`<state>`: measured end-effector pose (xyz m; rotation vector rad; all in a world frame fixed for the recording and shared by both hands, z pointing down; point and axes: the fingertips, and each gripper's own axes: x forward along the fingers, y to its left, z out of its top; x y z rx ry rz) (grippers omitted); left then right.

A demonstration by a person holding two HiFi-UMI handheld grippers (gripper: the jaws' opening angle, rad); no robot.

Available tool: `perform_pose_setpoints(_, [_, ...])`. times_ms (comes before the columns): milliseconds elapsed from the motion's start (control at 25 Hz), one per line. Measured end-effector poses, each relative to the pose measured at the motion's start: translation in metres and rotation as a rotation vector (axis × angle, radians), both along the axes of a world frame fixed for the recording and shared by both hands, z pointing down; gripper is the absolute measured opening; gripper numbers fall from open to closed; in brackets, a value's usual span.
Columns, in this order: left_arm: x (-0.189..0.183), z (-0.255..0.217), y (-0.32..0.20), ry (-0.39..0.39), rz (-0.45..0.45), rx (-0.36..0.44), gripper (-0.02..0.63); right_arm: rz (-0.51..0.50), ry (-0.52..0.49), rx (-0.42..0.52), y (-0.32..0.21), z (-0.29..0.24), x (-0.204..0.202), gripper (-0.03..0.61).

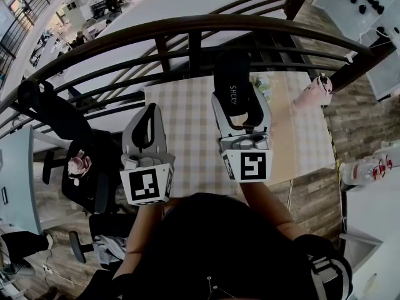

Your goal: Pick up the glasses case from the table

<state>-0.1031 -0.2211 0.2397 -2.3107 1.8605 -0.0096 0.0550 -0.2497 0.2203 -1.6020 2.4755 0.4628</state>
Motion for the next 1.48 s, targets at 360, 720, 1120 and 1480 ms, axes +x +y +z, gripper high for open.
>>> perform_pose_setpoints(360, [0.0005, 0.0016, -0.0011, -0.002, 0.001, -0.004, 0.012, 0.000, 0.005, -0.009, -0.0020, 0.0037, -0.0001, 0.308])
perform_pose_setpoints(720, [-0.0002, 0.0031, -0.0009, -0.004, 0.001, -0.007, 0.012, 0.009, 0.013, -0.019, -0.0030, 0.0053, 0.0001, 0.308])
perform_pose_setpoints(1120, [0.0014, 0.0034, -0.0016, -0.010, 0.011, -0.006, 0.012, 0.011, 0.014, -0.020, -0.0032, 0.0060, 0.0007, 0.308])
perform_pose_setpoints(1480, [0.0002, 0.0030, -0.0021, -0.006, 0.007, -0.004, 0.012, 0.007, 0.015, -0.017, -0.0039, 0.0060, -0.0010, 0.308])
